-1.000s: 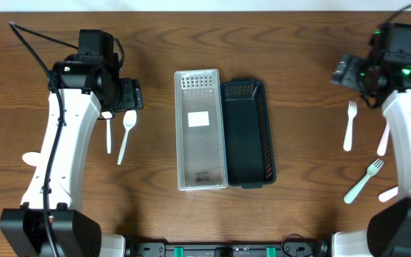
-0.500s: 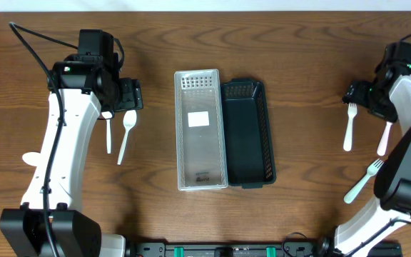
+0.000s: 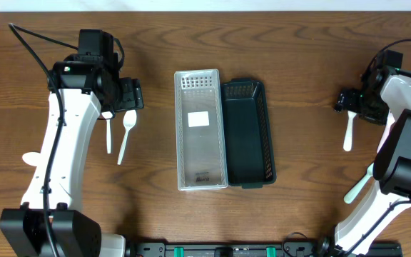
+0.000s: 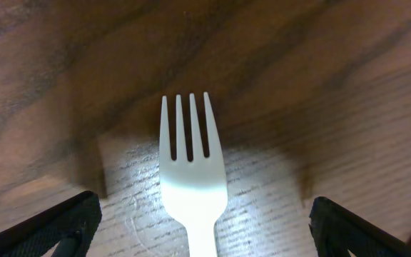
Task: Pack container
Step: 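Move the right gripper over a white fork and grasp it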
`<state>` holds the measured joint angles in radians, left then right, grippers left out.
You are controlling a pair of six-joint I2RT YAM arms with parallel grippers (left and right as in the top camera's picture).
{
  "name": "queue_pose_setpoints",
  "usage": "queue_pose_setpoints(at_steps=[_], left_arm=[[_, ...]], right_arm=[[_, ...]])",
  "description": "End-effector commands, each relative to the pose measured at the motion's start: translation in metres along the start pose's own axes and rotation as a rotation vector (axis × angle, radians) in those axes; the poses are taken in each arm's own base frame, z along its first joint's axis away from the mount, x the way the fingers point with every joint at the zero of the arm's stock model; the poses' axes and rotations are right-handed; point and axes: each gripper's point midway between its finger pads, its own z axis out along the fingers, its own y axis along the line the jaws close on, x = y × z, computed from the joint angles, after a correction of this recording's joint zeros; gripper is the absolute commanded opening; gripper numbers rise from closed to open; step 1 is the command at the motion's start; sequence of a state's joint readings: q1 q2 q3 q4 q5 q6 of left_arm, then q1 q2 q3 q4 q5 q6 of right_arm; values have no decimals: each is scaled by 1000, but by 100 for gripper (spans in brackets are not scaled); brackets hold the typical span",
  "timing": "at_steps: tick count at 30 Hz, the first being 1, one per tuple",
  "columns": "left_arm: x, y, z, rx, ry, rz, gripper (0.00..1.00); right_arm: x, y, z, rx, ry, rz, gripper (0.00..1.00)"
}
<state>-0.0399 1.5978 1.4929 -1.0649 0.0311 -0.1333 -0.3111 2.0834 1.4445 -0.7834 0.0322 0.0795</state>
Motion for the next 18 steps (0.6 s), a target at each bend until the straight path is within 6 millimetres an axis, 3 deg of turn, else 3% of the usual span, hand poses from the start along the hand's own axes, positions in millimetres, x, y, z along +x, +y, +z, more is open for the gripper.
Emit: queue_pose_setpoints(at_steps=[1,12,18], left_arm=[[-3,-1,-2,11,-8,-14,83],[-3,-1,-2,11,-7,-14,83],[-3,-1,-2,11,-7,-14,83]], right_arm=[[0,1,5,-13,6,-26,93],[12,1,24,-10,66,-34,89],[14,1,24,-9,75,-34,66]])
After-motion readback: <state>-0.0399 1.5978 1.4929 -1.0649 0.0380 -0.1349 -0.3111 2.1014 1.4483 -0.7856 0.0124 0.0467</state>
